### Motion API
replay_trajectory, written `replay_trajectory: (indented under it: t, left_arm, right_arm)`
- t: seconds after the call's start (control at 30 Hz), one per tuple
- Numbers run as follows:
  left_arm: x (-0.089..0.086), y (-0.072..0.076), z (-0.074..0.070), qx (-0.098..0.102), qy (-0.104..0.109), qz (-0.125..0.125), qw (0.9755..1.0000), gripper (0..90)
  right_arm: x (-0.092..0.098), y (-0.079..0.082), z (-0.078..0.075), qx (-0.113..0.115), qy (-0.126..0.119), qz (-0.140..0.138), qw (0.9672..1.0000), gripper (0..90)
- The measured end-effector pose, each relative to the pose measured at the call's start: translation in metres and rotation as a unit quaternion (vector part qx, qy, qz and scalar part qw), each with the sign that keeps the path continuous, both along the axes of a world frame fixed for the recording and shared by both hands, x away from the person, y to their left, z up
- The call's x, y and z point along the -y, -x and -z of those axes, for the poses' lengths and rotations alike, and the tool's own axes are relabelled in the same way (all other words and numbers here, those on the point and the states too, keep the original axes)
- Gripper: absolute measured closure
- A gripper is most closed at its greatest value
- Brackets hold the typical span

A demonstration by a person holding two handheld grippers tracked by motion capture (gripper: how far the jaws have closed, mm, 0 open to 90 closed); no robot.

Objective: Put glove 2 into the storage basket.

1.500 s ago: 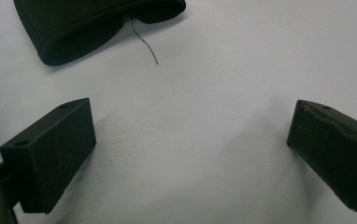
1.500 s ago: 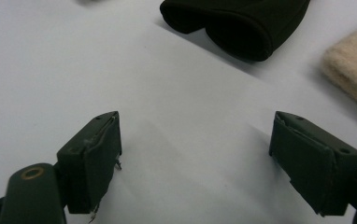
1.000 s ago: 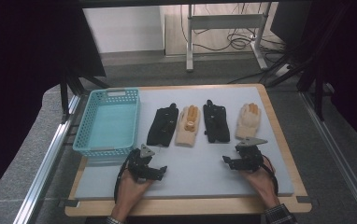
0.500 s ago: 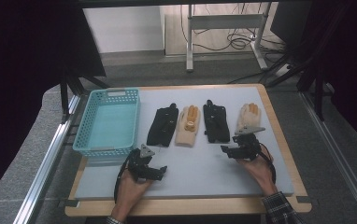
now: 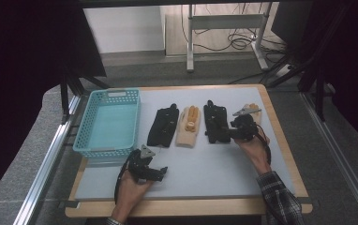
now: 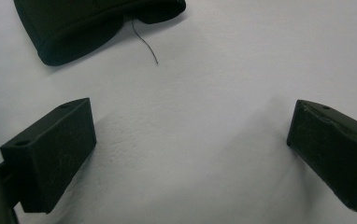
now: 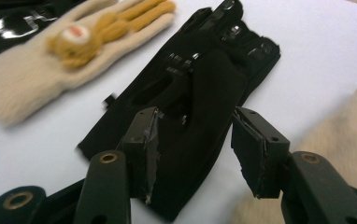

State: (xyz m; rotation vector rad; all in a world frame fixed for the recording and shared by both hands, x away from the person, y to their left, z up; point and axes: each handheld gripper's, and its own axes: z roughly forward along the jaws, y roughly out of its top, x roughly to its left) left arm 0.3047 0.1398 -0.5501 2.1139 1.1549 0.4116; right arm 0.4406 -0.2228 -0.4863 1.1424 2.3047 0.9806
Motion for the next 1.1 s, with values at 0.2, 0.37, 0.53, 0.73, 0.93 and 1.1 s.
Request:
replay_trajectory:
  t: [0.2, 0.37, 0.53, 0.73, 0.93, 1.1]
  left_arm:
    - [0.000, 0.000, 0.000, 0.000, 0.000, 0.000, 1.0000, 1.6]
    - [0.000, 0.000, 0.000, 0.000, 0.000, 0.000, 1.0000, 1.6]
    - [0.000, 0.000, 0.000, 0.000, 0.001, 0.000, 1.0000, 1.6]
    - [0.000, 0.000, 0.000, 0.000, 0.000, 0.001, 1.0000, 1.6]
    - [0.000, 0.000, 0.000, 0.000, 0.000, 0.001, 1.0000, 1.6]
    - [0.000, 0.000, 0.000, 0.000, 0.000, 0.000, 1.0000, 1.6]
  right_arm:
    - [-0.010, -0.022, 0.005, 0.002, 0.015, 0.010, 0.9998, 45.4]
    - [-0.023, -0.045, 0.012, 0.000, 0.016, 0.007, 0.9999, 32.9]
    - [-0.031, -0.059, 0.021, -0.010, 0.022, 0.006, 0.9997, 25.8]
    - [-0.041, -0.071, 0.033, -0.022, 0.049, 0.006, 0.9985, 25.8]
    - [-0.044, -0.063, 0.030, -0.032, 0.038, 0.018, 0.9986, 62.4]
    - [-0.045, -0.059, 0.026, -0.024, 0.049, 0.023, 0.9982, 79.3]
